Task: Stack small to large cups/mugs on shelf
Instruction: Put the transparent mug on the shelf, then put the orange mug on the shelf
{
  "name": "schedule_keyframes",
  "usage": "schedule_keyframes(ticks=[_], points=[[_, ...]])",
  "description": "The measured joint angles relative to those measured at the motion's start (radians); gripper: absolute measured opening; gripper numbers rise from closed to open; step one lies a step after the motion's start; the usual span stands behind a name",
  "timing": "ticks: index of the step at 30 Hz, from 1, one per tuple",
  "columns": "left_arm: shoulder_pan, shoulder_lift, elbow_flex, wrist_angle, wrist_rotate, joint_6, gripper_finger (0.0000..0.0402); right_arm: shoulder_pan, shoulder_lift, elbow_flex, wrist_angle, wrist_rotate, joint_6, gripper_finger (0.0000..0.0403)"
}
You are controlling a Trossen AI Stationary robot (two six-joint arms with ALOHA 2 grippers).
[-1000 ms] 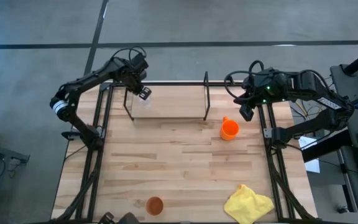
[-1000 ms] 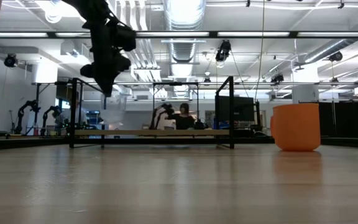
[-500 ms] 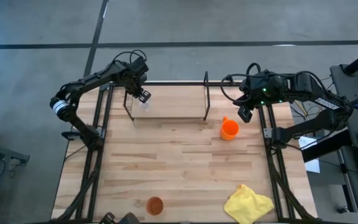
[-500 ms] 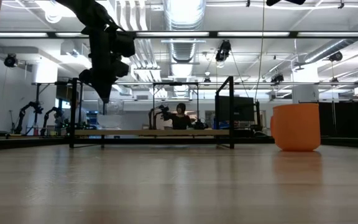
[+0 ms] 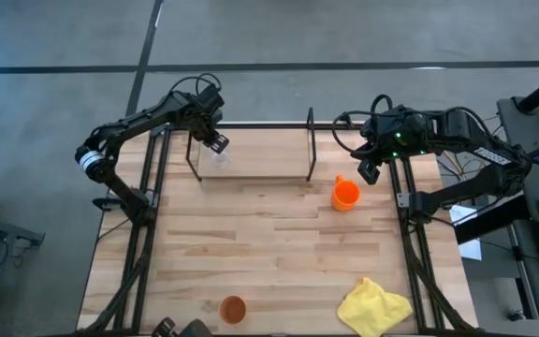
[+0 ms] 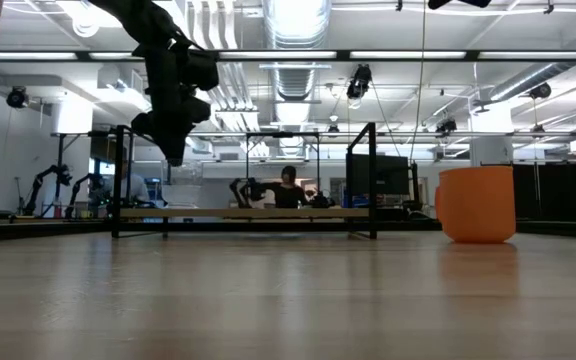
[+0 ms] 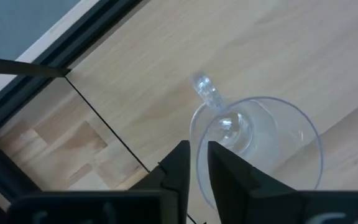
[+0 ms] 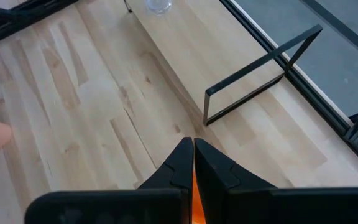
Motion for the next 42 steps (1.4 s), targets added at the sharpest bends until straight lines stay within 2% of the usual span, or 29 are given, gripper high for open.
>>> schedule_keyframes(ticks=[10,17,27,36,42], points=[[0.000,-0.025,0.080,-0.003,0.000,0.000,0.0061,0.000,0.074,0.000,-0.129,-0.028,-0.008,0.0011],[-0.001,-0.123,0.167,-0.002,0.056,-0.002,0.0061,-0.004,0.181,0.000,-0.260,-0.031,-0.192,0.0013],[-0.001,-0.290,0.182,0.025,0.056,0.028,0.0061,-0.033,0.330,0.000,-0.269,-0.028,-0.137,0.0013],[-0.001,-0.351,0.179,0.024,0.055,0.102,0.0061,-0.029,0.427,0.000,-0.270,-0.065,-0.116,0.0013],[-0.001,-0.368,0.176,0.024,0.054,0.104,0.0061,-0.002,0.429,0.000,-0.270,-0.087,-0.109,0.0013]])
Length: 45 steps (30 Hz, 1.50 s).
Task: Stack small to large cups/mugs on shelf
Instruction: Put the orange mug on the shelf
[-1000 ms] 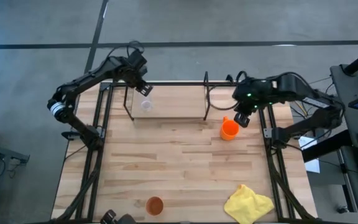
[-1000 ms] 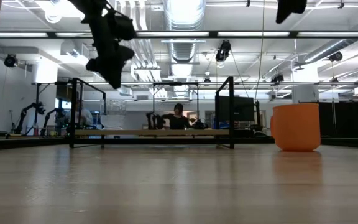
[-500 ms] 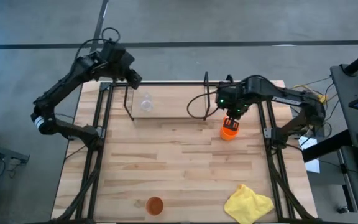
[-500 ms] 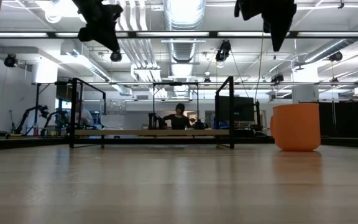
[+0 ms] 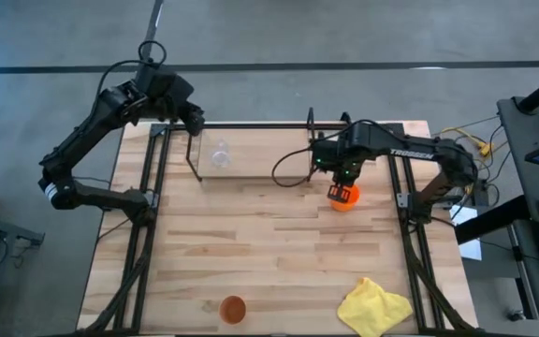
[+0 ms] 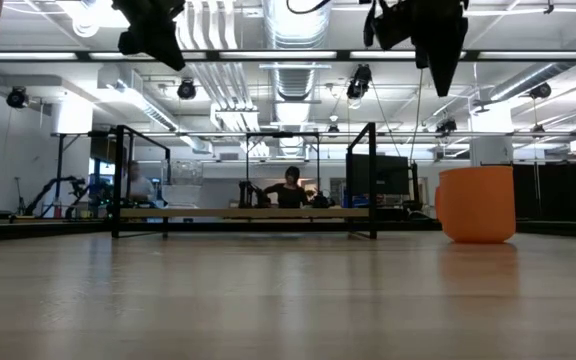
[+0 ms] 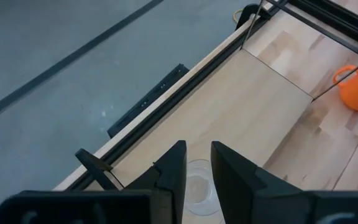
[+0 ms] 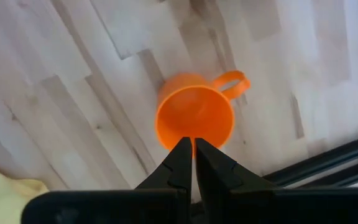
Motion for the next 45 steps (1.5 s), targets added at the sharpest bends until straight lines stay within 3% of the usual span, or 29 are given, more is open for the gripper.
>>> schedule_keyframes(ticks=[9,22,29,45], points=[[-0.001,0.030,-0.002,0.015,0.000,-0.002,0.0061,0.012,-0.085,0.000,0.000,-0.003,0.116,0.0013],[0.000,0.140,-0.001,0.087,0.021,-0.022,0.0061,0.012,-0.221,0.000,0.011,-0.018,0.135,0.0013],[0.000,0.078,0.023,0.125,0.026,-0.033,0.0061,0.012,-0.254,0.000,0.012,-0.018,0.137,0.0013],[0.000,-0.192,0.063,0.131,0.027,-0.033,0.0061,0.012,-0.247,0.000,0.044,-0.017,0.110,0.0013]])
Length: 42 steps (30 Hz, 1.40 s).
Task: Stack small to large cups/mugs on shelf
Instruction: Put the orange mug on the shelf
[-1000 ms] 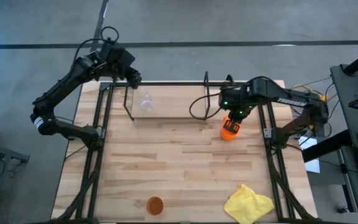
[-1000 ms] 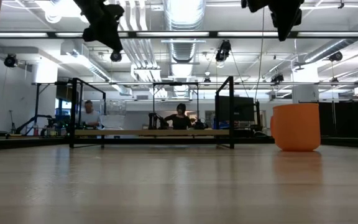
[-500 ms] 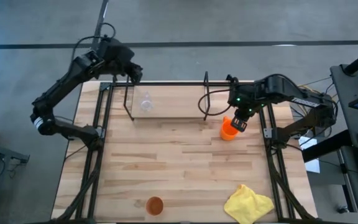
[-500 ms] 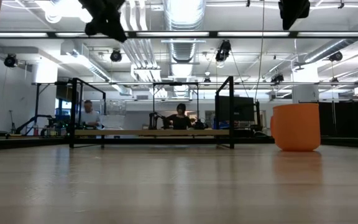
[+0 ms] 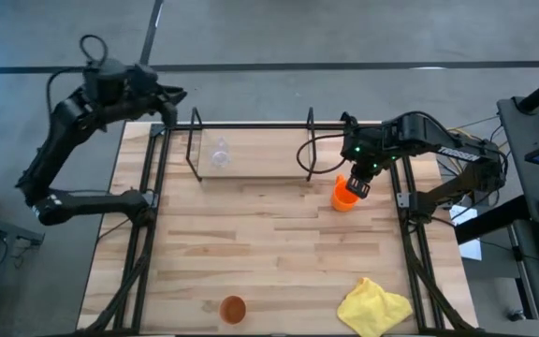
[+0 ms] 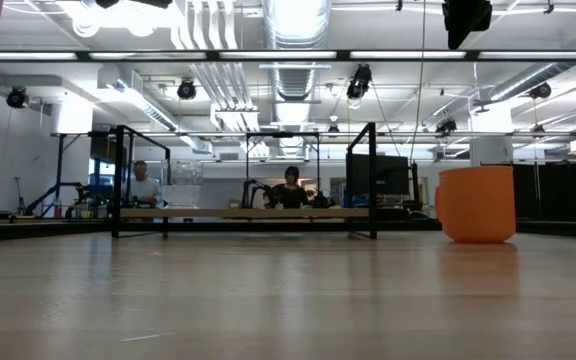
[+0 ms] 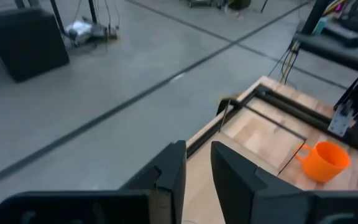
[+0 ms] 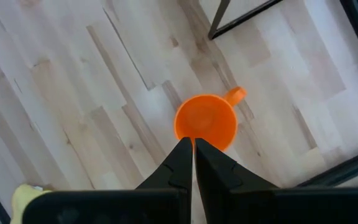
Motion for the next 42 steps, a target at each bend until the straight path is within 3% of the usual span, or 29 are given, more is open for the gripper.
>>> schedule_keyframes(ticks=[10,19,27,32,37,42], points=[[0.000,-0.053,0.000,0.000,0.000,0.000,0.0061,0.000,0.000,0.000,0.051,0.000,-0.001,0.0013],[0.000,0.001,-0.016,0.000,0.000,0.000,0.0061,0.000,0.000,0.000,0.298,-0.001,0.062,0.0013],[0.000,0.119,-0.019,0.000,0.000,0.002,0.0061,-0.002,-0.025,0.001,0.143,0.043,0.039,0.0013],[0.000,0.200,-0.018,-0.121,-0.001,0.148,0.0061,-0.003,-0.031,0.001,0.156,0.081,-0.003,0.0013],[0.000,0.254,-0.012,-0.366,-0.008,0.335,0.0061,-0.002,-0.031,0.001,0.156,0.081,0.006,0.0013],[-0.005,0.278,-0.004,-0.357,0.093,0.358,0.0061,-0.002,-0.031,0.001,0.155,0.081,0.000,0.0013]])
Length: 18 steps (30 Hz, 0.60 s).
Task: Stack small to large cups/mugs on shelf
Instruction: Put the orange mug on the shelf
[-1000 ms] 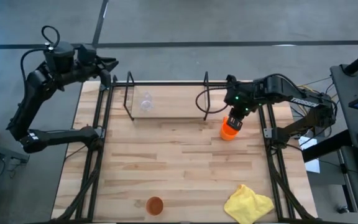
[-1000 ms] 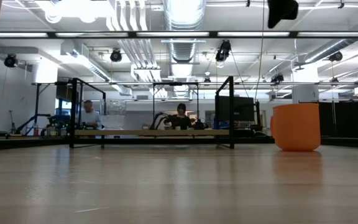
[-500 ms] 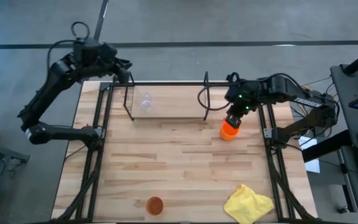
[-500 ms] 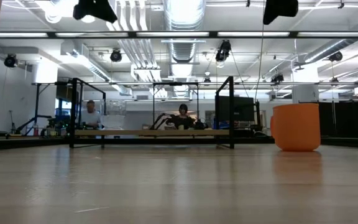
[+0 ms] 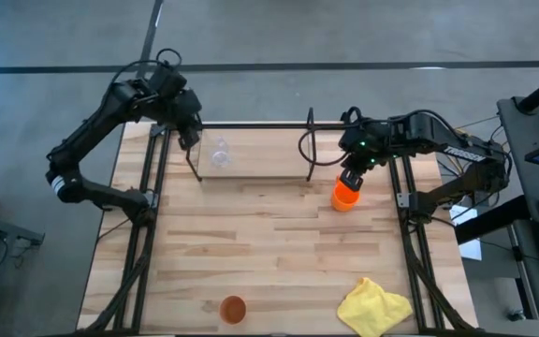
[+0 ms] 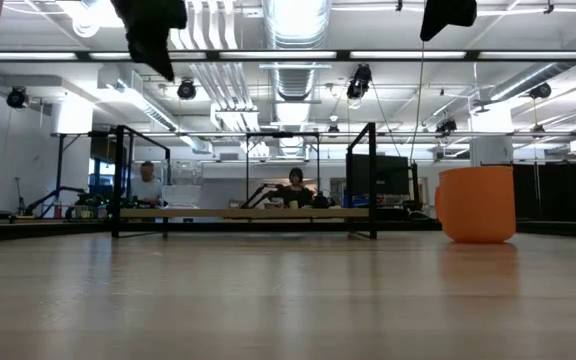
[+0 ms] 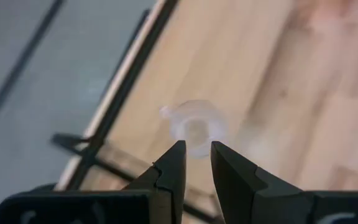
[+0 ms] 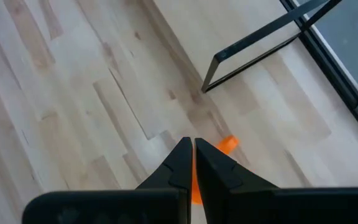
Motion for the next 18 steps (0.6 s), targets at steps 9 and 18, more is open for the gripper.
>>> schedule_keyframes(ticks=[9,18], points=[[-0.037,-0.034,0.015,0.265,0.400,-0.017,0.0061,0.000,0.000,0.000,-0.001,0.000,-0.020,0.0013],[-0.037,-0.066,-0.022,0.342,0.365,-0.066,0.0061,0.000,0.000,0.000,-0.014,-0.001,-0.066,0.0013]])
